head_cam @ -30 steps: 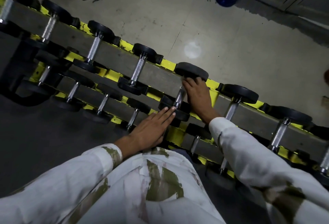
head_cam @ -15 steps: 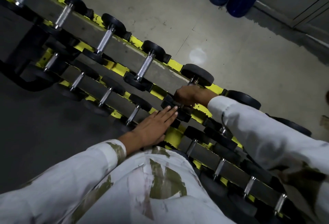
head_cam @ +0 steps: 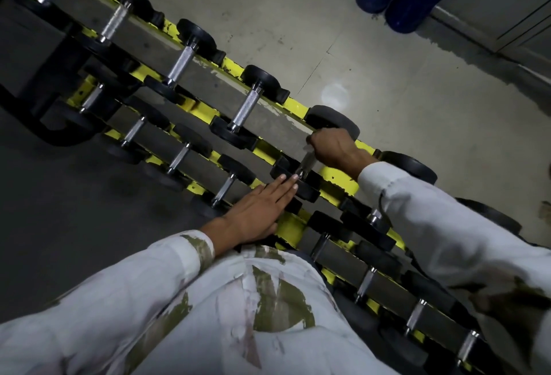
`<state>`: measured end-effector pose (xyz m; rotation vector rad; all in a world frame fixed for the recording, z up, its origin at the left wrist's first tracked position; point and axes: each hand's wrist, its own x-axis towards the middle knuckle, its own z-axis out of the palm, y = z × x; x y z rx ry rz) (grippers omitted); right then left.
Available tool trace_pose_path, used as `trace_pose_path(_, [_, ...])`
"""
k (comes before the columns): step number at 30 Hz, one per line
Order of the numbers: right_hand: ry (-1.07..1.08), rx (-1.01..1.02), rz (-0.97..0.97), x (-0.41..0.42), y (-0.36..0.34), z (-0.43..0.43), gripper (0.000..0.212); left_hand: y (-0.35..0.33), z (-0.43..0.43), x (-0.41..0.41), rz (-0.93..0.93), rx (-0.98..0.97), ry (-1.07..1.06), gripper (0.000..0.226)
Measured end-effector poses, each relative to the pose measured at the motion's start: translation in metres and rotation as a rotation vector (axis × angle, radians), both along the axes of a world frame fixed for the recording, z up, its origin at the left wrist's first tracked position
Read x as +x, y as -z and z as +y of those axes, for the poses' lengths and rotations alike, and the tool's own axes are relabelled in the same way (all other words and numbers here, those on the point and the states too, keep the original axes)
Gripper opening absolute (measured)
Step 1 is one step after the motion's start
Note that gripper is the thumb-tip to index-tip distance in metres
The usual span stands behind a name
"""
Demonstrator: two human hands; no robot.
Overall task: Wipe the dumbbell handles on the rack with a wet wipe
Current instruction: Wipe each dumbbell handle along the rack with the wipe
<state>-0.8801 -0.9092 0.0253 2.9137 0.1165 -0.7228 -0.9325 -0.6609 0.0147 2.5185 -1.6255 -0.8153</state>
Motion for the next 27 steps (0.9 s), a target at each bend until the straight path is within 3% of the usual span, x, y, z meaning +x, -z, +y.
trace_pose_path(5, [-0.099, 0.179, 0.234, -0.023, 0.011, 0.028, 0.032, 0.001, -0.001, -0.001, -0.006, 0.001, -0.004, 0.098])
trace_pose_path(10, [0.015, 0.085, -0.087, -0.021, 0.011, 0.004, 0.036, 0.000, 0.001, 0.000, -0.007, -0.012, 0.007, 0.094])
trace_pose_path(15, [-0.136, 0.221, 0.091, -0.033, 0.018, 0.018, 0.032, 0.002, 0.001, 0.001, -0.013, -0.005, 0.011, 0.098])
trace_pose_path(19, [0.026, 0.076, -0.125, -0.017, 0.008, -0.003, 0.025, 0.002, 0.002, 0.002, -0.004, -0.010, 0.014, 0.098])
trace_pose_path(24, [-0.102, 0.161, 0.235, -0.024, 0.015, 0.034, 0.023, 0.002, 0.001, 0.001, 0.000, 0.005, 0.009, 0.100])
trace_pose_path(27, [-0.164, 0.123, 0.222, -0.018, 0.011, 0.034, 0.017, 0.001, 0.002, 0.003, 0.004, 0.003, 0.017, 0.099])
